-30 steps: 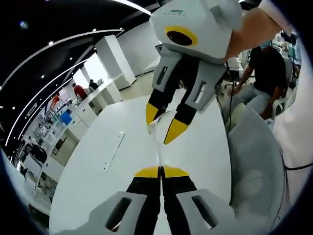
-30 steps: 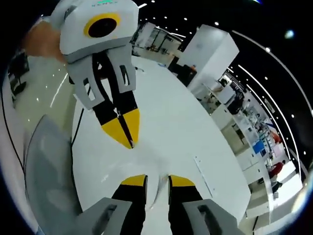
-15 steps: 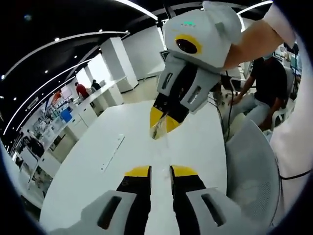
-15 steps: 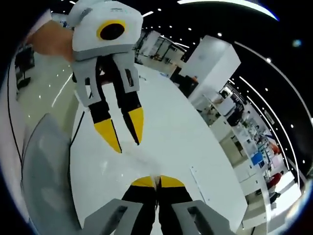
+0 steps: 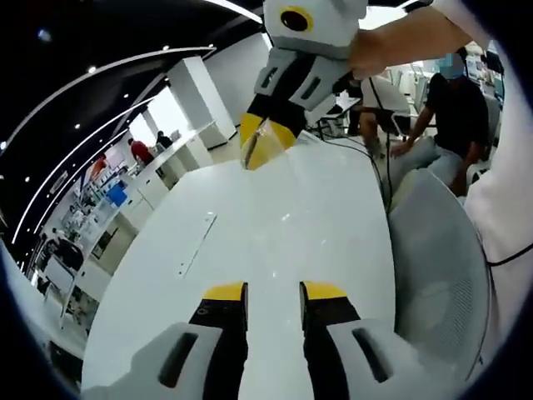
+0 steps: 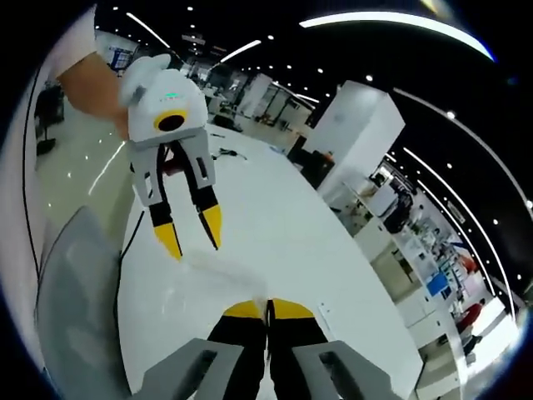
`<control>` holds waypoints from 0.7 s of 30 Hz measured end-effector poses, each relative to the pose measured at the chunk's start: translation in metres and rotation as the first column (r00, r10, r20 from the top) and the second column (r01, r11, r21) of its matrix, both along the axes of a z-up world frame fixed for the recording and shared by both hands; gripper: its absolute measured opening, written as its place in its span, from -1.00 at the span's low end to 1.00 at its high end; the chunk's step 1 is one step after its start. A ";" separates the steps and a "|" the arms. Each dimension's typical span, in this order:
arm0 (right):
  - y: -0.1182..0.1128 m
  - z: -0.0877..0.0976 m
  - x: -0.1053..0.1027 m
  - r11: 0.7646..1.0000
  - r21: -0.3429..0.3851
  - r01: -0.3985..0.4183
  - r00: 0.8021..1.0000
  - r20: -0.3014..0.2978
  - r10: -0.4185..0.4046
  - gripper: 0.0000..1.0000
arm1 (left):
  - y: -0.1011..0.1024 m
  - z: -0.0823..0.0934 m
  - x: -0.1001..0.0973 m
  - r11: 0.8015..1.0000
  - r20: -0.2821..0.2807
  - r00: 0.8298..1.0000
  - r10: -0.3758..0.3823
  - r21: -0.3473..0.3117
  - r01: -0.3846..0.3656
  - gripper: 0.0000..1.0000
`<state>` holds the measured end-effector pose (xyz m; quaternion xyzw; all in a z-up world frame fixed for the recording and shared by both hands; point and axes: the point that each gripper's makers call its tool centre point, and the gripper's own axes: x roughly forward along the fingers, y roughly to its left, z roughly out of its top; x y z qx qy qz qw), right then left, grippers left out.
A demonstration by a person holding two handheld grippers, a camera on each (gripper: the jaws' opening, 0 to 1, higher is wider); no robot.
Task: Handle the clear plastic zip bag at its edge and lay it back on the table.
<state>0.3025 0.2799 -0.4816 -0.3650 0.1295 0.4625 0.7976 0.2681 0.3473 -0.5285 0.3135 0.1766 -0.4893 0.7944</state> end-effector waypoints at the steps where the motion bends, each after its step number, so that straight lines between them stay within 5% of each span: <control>1: 0.000 0.000 0.000 1.000 0.001 -0.002 1.000 -0.004 0.002 -1.00 | -0.001 -0.001 0.000 1.000 -0.002 1.000 -0.004 -0.001 0.004 -0.56; 12: 0.000 0.007 0.000 1.000 0.024 0.007 1.000 0.003 -0.007 -1.00 | -0.008 0.001 -0.001 1.000 0.021 0.999 -0.026 0.010 0.026 -1.00; 16: -0.007 0.002 0.008 0.999 -0.002 0.044 0.999 -0.001 -0.044 -1.00 | -0.008 0.004 0.003 1.000 0.025 1.000 -0.011 -0.009 0.011 -0.98; 21: -0.014 -0.009 0.022 0.995 -0.039 0.089 0.996 -0.009 -0.089 -1.00 | -0.006 0.003 0.006 1.000 0.006 1.000 0.016 -0.024 -0.016 -0.71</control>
